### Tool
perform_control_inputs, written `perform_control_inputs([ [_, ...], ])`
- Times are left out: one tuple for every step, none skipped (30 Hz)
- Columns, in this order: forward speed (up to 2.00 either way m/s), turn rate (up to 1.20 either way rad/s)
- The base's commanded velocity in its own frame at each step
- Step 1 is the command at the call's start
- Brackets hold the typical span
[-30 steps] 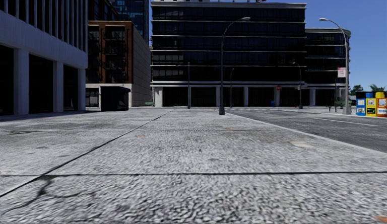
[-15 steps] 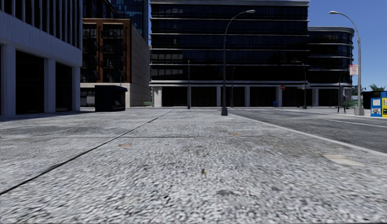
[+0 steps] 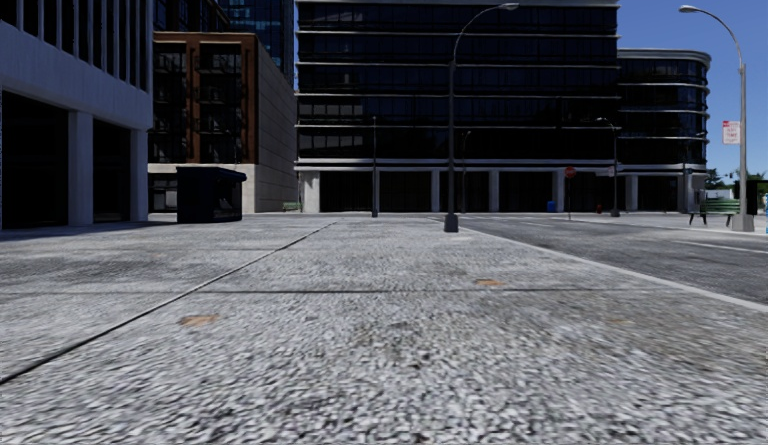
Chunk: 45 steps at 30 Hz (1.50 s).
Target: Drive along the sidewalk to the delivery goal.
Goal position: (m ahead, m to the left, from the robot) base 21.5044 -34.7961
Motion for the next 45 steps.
perform_control_inputs([
  [2.0,0.0],
  [2.0,0.0],
  [2.0,0.0],
  [2.0,0.0],
  [2.0,0.0],
  [2.0,0.0],
  [2.0,0.0],
  [2.0,0.0],
  [2.0,0.0],
  [2.0,0.0],
  [2.0,0.0],
  [2.0,0.0],
  [2.0,0.0],
  [2.0,0.0],
  [2.0,0.0],
  [2.0,0.0],
  [2.0,0.0],
  [2.0,0.0],
  [2.0,0.0],
  [2.0,0.0],
  [2.0,0.0],
  [2.0,0.0],
  [2.0,0.0],
  [2.0,0.0],
  [2.0,0.0],
  [2.0,0.0],
  [2.0,0.0],
  [2.0,0.0],
  [2.0,0.0],
  [2.0,0.0],
  [2.0,0.0],
  [2.0,0.0],
  [2.0,0.0],
  [2.0,0.0],
  [2.0,0.0],
  [2.0,0.0],
  [2.0,0.0],
  [2.0,0.0],
  [2.0,0.0],
  [2.0,0.0],
  [2.0,0.0],
  [2.0,0.0],
  [2.0,0.0],
  [2.0,0.0],
  [2.0,0.0],
])
